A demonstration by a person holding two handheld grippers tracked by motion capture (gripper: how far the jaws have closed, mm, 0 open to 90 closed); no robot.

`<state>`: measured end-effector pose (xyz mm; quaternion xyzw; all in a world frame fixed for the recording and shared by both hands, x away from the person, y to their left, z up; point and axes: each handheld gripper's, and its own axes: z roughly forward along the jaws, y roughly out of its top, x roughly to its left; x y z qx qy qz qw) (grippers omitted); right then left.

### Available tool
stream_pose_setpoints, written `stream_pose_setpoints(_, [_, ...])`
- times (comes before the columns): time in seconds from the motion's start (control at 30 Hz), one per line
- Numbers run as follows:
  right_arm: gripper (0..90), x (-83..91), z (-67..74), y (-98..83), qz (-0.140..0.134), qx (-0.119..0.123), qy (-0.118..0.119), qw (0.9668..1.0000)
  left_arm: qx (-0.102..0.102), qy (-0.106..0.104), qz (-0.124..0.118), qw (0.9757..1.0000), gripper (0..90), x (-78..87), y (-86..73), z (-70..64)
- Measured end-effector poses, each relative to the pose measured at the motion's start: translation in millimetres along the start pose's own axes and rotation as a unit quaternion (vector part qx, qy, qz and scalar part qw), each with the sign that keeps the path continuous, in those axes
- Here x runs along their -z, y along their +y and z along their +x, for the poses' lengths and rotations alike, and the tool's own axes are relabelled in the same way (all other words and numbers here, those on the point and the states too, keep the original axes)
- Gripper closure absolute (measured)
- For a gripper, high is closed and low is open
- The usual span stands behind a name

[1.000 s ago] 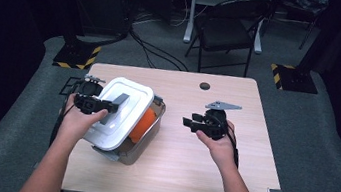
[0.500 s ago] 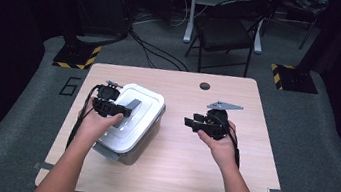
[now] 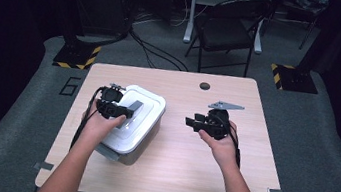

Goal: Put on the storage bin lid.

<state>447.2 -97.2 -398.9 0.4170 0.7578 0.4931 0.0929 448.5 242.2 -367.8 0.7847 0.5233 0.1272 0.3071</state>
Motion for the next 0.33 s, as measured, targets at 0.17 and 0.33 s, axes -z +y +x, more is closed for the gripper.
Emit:
stream_pose_setpoints(0.17, [52.1, -0.1, -0.2, -0.2, 0.000, 0.000, 0.000, 1.0000, -0.013, -0.005, -0.021, 0.9997, 51.7, 4.7, -2.8, 4.1])
stream_pose_setpoints(0.33, [52.1, -0.3, -1.2, -0.9, 0.003, -0.001, -0.002, 1.0000, -0.008, -0.004, -0.075, 0.9971, 43.5, 24.4, -11.0, 17.0])
